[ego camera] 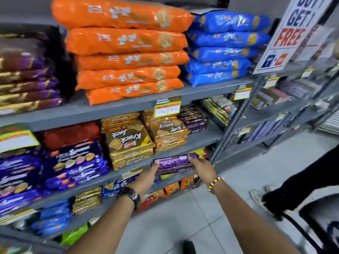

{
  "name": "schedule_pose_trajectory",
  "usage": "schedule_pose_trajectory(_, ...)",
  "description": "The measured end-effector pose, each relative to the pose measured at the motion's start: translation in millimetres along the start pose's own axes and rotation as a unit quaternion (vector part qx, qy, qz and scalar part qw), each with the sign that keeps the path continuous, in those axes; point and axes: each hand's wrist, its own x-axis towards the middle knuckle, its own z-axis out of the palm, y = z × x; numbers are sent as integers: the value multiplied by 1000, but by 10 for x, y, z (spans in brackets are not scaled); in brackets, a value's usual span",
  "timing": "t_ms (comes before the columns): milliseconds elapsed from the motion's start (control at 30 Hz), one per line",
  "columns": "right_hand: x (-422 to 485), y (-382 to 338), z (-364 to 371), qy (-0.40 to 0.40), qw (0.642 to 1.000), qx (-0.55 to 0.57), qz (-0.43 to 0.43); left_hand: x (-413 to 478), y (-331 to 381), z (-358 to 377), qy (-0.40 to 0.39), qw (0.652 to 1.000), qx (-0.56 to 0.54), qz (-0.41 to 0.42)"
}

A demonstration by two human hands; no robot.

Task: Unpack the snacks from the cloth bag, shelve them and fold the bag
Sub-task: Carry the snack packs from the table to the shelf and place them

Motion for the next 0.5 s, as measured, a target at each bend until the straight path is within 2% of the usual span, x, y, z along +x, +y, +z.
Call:
schedule_pose_trajectory(267,1623,212,-1007,-16,999,-12,35,1002,653,1146,24,999,-3,-37)
schedule_pose_trajectory(500,2361,-70,-1633,-56,998,-35,16,1770,1114,1857,65,991,-98,-71)
